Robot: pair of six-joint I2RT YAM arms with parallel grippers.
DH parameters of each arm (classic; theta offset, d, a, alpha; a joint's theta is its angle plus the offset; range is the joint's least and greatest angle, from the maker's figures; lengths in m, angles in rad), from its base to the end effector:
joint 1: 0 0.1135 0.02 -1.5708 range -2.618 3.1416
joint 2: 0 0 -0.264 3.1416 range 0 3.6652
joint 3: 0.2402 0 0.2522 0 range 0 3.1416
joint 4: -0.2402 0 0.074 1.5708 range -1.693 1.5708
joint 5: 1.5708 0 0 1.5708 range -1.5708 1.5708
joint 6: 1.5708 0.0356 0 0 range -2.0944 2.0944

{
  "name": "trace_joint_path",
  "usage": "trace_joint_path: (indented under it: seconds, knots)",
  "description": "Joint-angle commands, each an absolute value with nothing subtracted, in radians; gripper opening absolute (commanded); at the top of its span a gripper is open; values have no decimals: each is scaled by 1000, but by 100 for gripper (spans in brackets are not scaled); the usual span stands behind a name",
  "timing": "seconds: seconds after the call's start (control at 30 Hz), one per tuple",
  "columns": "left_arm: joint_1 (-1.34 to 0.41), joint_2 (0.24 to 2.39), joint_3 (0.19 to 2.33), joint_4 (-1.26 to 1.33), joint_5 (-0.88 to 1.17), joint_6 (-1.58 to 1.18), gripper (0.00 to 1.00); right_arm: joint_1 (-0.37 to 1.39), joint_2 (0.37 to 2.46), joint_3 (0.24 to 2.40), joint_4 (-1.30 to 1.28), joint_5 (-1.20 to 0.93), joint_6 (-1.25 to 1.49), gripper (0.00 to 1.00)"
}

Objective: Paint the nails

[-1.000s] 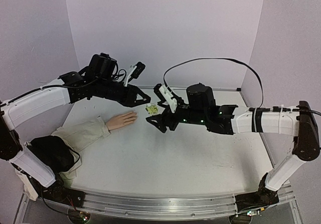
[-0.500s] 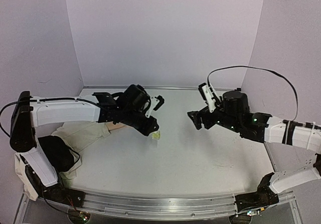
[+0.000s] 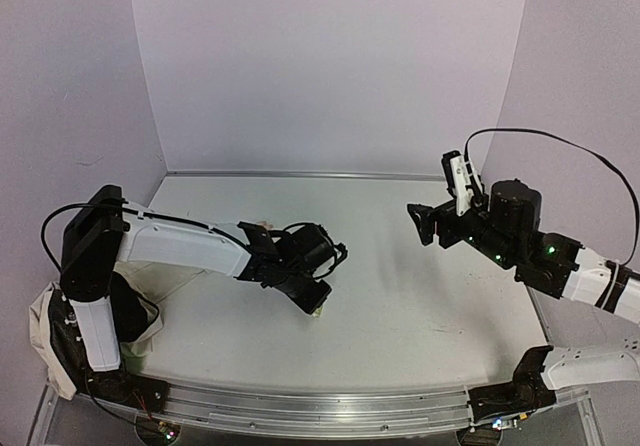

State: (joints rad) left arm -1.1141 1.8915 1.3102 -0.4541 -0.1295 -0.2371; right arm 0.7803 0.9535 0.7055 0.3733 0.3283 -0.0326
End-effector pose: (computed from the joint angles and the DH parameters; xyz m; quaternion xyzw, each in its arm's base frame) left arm 0.1790 -0.3540 0.1857 0.3931 0.8786 -0.1164 0.2450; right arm 0.1689 0.1510 0.3403 -0.1454 0.6478 0.1696 0.7283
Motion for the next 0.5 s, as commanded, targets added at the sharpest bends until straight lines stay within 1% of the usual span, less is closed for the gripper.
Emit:
trace_joint_path:
  seconds: [0.0,0.1,0.17,0.23,0.33,0.37,0.43,0.47]
  knots:
    - [-1123,1910,1324,-420,-154,-261,1,779,945,703,390,355,-16,98]
    - [-1124,1916,1317,-415,-153,-261,5,779,937,704,388,356,-14,98]
    - [-1124,1917,1313,-414,-157,-257,11,779,930,703,387,362,-17,98]
    - [-1124,1905,1304,-414,-160,-253,23,779,921,710,378,381,-20,98]
    - [-1123,1855,1292,-414,-172,-238,45,779,917,747,324,440,-14,98]
    - [-1122,1844,1292,-416,-177,-234,47,779,916,764,307,461,-9,98]
    - [-1117,1797,1299,-423,-187,-222,55,779,911,801,252,501,17,98]
    - [-1109,1775,1305,-430,-186,-220,64,779,905,820,230,511,30,98]
